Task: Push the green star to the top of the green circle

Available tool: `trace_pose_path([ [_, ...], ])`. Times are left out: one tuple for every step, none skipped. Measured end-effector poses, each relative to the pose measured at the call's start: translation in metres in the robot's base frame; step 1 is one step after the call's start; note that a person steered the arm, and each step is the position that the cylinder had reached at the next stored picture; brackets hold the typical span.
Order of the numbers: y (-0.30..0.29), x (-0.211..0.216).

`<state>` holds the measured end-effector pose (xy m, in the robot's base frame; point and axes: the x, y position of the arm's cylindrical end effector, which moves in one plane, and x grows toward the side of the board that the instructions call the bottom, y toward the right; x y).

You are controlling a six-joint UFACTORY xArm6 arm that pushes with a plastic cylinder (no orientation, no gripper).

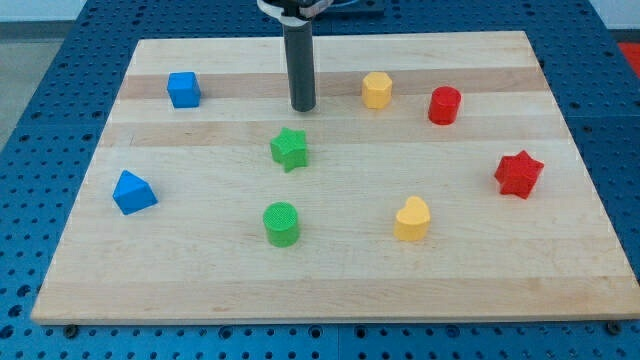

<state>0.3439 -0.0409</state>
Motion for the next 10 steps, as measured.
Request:
trace_pose_path([
  [-0.002,0.012],
  [-0.002,0.031],
  [-0.002,0.032],
  [-0.002,0.043],
  [-0.002,0.051],
  [-0.002,0.067],
  [-0.002,0.083],
  [-0.002,0.096],
  [0.003,0.120],
  [0.010,0.130],
])
